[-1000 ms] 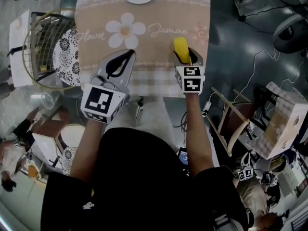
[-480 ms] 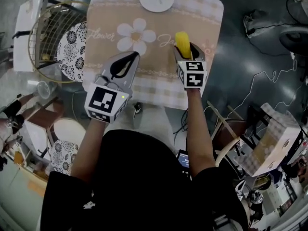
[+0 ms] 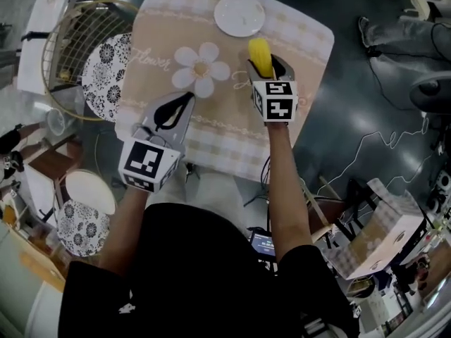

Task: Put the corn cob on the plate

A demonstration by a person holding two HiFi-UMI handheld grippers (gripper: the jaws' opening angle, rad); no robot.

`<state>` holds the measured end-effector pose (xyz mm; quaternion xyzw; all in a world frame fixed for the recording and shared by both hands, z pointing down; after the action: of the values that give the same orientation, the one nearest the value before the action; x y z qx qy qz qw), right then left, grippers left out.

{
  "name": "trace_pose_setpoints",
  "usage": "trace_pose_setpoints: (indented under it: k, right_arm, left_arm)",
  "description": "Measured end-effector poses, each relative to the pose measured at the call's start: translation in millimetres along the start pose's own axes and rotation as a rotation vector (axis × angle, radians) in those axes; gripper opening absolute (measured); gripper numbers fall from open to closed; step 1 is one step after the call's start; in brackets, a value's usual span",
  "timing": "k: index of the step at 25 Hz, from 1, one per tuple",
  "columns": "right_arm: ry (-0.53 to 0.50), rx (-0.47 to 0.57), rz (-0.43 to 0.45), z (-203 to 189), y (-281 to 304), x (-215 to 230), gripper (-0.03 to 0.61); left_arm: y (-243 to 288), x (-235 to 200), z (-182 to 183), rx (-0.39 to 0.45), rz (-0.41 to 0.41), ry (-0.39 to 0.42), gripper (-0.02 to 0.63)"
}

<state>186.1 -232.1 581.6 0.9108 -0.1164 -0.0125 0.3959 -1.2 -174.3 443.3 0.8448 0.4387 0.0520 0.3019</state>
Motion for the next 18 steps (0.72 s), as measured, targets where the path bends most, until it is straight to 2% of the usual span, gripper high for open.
trace_pose_setpoints:
  k: [12,18]
  right_arm:
    - [-0.063,-0.01,0.076,36.4,50.2,1.0,0.252]
    - [-0.095,0.004,0.086,60.3,74.1,5.3,0.252]
  left_arm:
    - [5.8,-20.6,-13.3,-0.032,0.078,-0.069,0.005]
    - [3.3,-23.9,-32.1,-0.08,0.104,-0.058,0.005]
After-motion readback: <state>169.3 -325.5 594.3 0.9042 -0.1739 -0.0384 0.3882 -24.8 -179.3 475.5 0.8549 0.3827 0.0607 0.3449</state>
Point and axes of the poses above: the fingertips, and each gripper's own axes: y forward along the fingers, x to its right, z out of its top, the point moved 2 cm from there along -y, backward along the fingers, and after that the axes turned 1 degree about -x, right-handed, at the moved point
